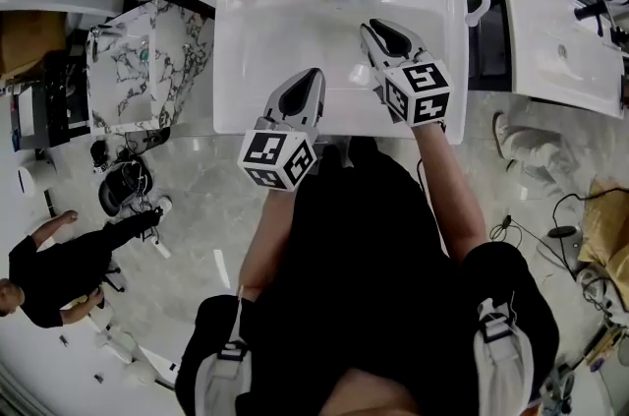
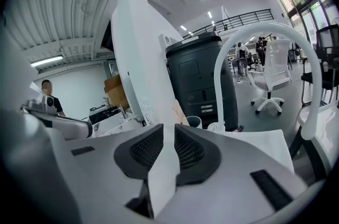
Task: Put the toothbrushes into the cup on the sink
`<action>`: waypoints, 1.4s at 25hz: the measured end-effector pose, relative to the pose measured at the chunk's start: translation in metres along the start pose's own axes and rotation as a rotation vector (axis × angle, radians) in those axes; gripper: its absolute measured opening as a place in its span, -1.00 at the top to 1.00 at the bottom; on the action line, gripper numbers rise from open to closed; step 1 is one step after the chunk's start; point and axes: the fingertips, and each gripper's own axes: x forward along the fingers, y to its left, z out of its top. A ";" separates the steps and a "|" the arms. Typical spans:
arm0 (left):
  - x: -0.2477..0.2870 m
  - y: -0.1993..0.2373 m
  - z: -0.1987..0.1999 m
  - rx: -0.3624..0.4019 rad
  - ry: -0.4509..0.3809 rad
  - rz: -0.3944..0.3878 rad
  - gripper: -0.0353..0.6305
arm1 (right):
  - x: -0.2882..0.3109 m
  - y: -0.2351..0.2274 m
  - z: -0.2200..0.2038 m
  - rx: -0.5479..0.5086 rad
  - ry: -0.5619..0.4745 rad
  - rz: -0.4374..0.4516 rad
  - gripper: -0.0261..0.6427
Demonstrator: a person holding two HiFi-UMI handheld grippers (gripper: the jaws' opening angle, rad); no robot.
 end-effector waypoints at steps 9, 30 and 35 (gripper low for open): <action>-0.039 -0.007 -0.010 0.018 -0.015 -0.059 0.85 | -0.041 0.037 -0.010 -0.005 -0.036 -0.049 0.76; -0.138 -0.012 -0.032 0.026 -0.046 -0.177 0.85 | -0.150 0.167 -0.025 -0.031 -0.168 -0.103 0.81; -0.147 -0.024 -0.046 0.034 -0.029 -0.215 0.85 | -0.171 0.178 -0.041 -0.015 -0.173 -0.134 0.81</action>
